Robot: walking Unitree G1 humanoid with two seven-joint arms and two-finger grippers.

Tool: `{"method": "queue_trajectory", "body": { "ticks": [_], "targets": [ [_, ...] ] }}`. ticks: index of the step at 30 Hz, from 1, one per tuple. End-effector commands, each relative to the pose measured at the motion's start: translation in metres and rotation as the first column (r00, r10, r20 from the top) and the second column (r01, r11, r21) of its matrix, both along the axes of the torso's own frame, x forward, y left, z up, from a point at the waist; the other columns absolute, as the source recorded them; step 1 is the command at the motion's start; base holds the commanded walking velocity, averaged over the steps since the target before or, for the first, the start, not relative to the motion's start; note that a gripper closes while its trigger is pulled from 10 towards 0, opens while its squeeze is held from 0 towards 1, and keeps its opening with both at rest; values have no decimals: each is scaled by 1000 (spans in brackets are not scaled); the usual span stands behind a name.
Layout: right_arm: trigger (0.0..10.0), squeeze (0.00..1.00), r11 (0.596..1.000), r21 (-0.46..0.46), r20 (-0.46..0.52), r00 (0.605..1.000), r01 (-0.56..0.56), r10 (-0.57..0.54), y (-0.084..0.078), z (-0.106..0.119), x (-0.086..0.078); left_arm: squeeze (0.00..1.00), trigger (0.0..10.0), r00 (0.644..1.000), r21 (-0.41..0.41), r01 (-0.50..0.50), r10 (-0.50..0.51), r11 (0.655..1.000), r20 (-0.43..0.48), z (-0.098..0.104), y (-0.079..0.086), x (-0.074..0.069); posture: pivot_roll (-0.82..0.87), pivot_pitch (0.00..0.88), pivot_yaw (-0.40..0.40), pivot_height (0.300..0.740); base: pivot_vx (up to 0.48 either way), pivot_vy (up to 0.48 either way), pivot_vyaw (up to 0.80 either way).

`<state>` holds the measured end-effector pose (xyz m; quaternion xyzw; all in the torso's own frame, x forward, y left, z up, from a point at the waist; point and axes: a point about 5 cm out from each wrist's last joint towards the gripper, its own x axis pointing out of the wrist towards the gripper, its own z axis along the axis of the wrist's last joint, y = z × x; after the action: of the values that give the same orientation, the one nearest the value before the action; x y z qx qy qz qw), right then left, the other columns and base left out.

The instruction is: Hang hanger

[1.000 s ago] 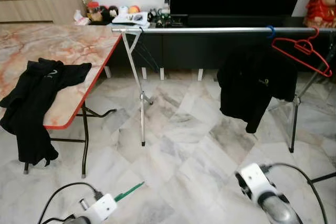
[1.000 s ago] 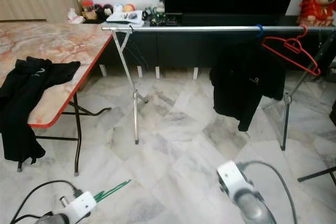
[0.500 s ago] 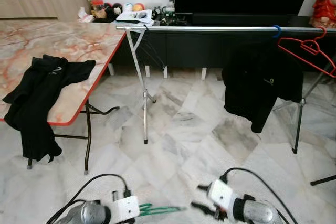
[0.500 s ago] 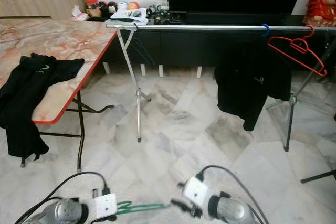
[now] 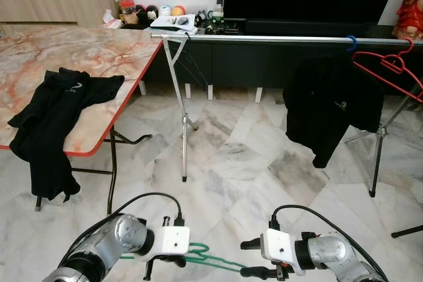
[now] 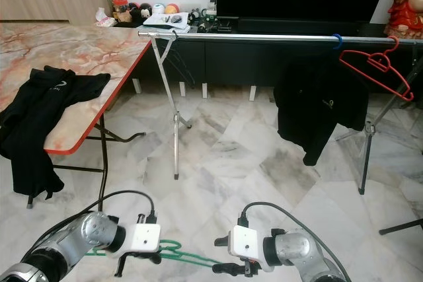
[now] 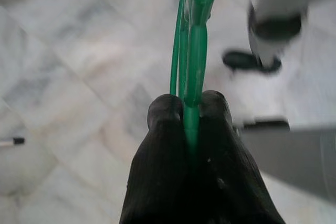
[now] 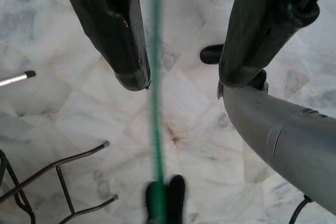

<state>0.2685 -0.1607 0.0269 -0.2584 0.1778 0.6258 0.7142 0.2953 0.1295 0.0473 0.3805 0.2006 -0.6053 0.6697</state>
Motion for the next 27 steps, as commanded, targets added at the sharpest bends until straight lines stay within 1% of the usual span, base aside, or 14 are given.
{"method": "queue_trajectory", "body": {
  "ticks": [1,4,5,6,7,9,10,11,13,17,20,27],
  "targets": [
    [10000,0,1000,15,19,1000,3,-4,4,4,5,0,10000,1000,-36,4,-3,999,9,11,-6,5,86,18,1,740,0,0,0],
    [10000,0,999,29,36,999,15,-16,7,6,7,0,10000,1000,-90,22,-22,996,0,19,-16,4,88,24,2,740,0,0,0],
    [10000,0,999,34,40,999,18,-19,8,7,8,0,10000,1000,-128,21,-23,992,-15,23,-20,4,88,24,2,740,0,0,0],
    [10000,0,999,40,44,999,22,-24,9,7,9,0,10000,999,-189,18,-26,982,-38,30,-29,3,88,24,2,740,0,0,0],
    [10000,0,999,41,46,999,23,-25,10,7,9,0,10000,999,-205,19,-28,979,-42,32,-32,2,88,24,2,740,0,0,0],
    [10000,0,998,47,58,998,32,-34,12,7,10,0,10000,997,-184,61,-69,981,-36,36,-36,0,91,33,4,740,0,0,0],
    [10000,0,998,49,60,998,31,-34,12,8,11,0,10000,996,-167,71,-78,983,-35,36,-36,-1,91,33,4,740,0,0,0],
    [10000,0,998,49,60,998,31,-34,12,8,11,0,10000,996,-167,71,-78,983,-35,36,-36,-1,91,33,4,740,0,0,0],
    [10000,0,998,56,90,995,42,-46,15,10,14,0,10000,991,-70,128,-129,989,-15,30,-35,-5,91,39,5,740,0,0,0],
    [10000,0,995,70,121,989,77,-85,15,14,19,0,10000,990,-54,130,-132,990,-40,29,-36,-9,93,40,5,740,0,0,0],
    [10000,0,995,68,121,989,73,-81,14,14,19,0,10000,991,-33,125,-126,992,-44,28,-34,-11,90,45,5,740,0,0,0],
    [10000,0,996,61,111,991,73,-79,9,13,17,0,10000,993,-42,112,-114,993,-34,30,-36,-12,85,48,0,740,0,0,0]
  ]
}}
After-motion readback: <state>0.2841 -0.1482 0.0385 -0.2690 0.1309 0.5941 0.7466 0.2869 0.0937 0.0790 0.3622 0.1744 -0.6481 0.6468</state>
